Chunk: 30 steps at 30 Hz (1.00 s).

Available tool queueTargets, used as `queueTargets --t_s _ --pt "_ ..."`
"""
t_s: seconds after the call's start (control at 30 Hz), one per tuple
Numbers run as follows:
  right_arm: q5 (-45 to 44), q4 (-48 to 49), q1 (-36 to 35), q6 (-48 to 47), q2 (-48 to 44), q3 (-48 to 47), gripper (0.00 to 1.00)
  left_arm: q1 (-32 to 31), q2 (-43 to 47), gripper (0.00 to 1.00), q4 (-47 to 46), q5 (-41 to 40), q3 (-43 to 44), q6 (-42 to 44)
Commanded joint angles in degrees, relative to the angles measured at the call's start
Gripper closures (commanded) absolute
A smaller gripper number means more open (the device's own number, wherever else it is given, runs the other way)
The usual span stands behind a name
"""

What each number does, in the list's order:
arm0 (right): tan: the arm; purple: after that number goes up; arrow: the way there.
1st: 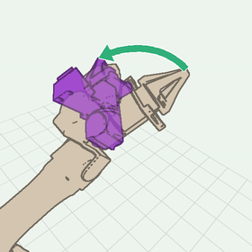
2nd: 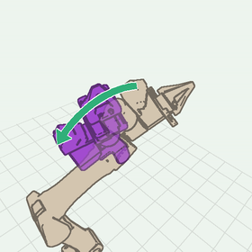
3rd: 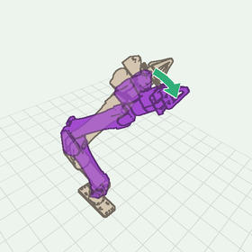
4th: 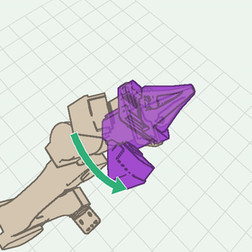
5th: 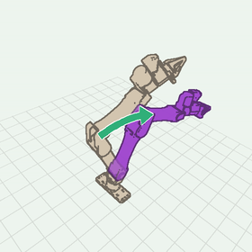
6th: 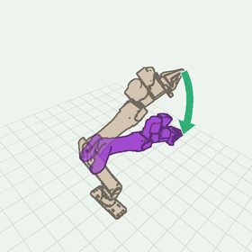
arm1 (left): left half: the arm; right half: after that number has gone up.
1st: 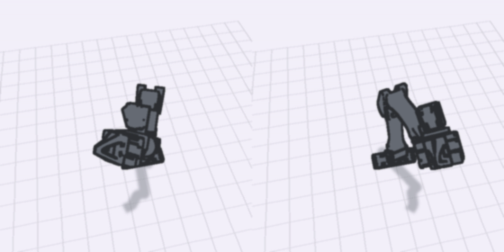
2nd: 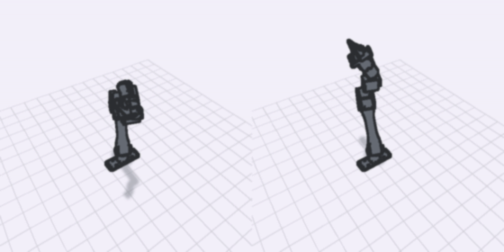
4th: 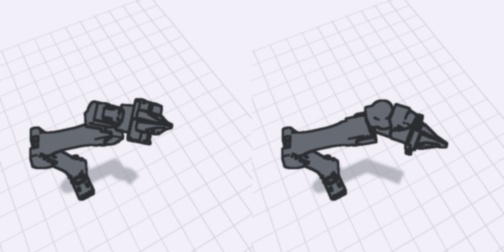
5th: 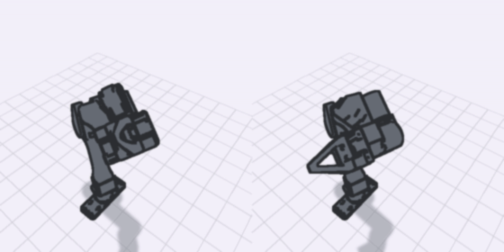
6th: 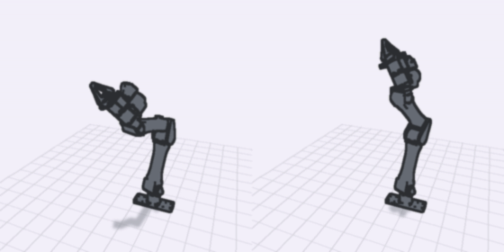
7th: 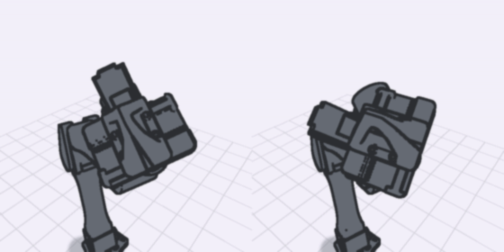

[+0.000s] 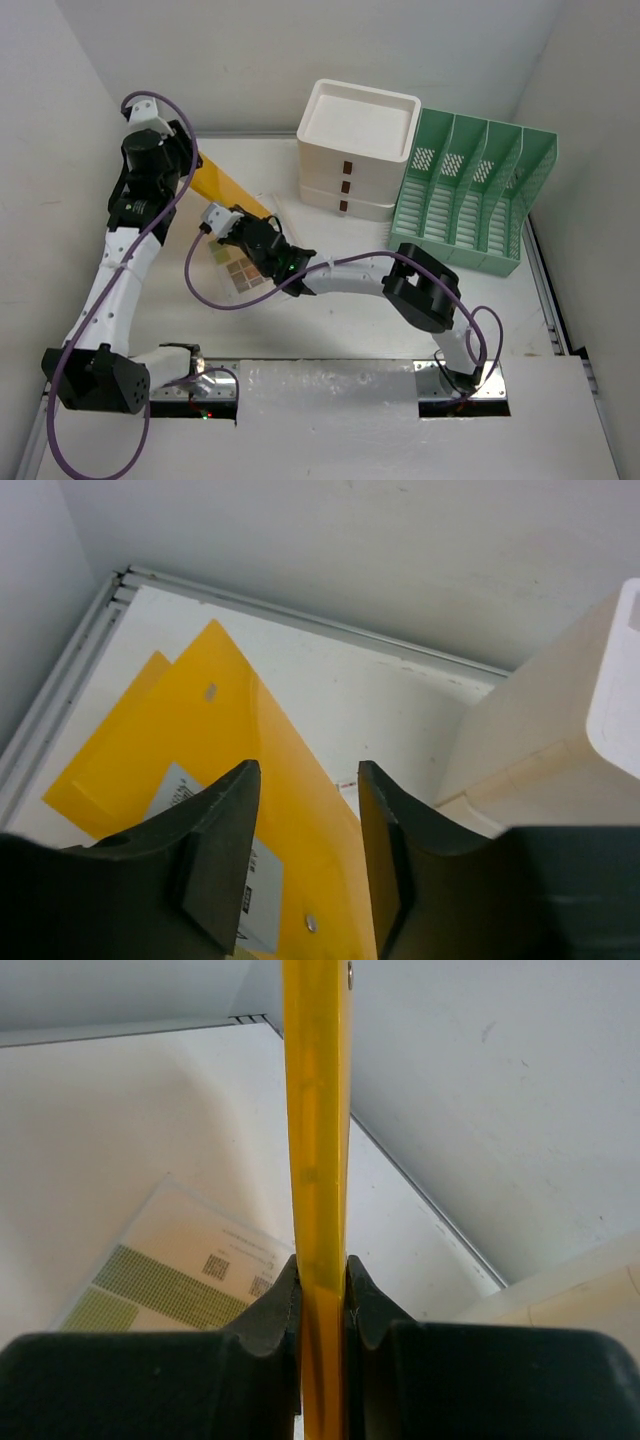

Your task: Organize the desk

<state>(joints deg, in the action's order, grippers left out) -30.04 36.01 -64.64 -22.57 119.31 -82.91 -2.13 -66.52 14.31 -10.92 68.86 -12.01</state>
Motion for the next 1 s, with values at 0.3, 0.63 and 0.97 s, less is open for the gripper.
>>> queueTargets --t_s 0.3,0.63,0.97 --pt "-5.19 6.8 -0.13 -3.36 -4.26 -1.19 1.0 0.29 3.41 0.43 4.5 -2.96 3.46 4.53" --pt "-5.56 7.41 -0.13 -3.19 -3.99 -1.29 1.0 0.29 4.56 0.26 7.06 -6.14 1.81 5.95" --pt "-1.6 11.97 -0.66 -4.94 -7.15 4.76 1.0 0.37 0.52 0.3 2.57 -4.38 -1.0 5.24"
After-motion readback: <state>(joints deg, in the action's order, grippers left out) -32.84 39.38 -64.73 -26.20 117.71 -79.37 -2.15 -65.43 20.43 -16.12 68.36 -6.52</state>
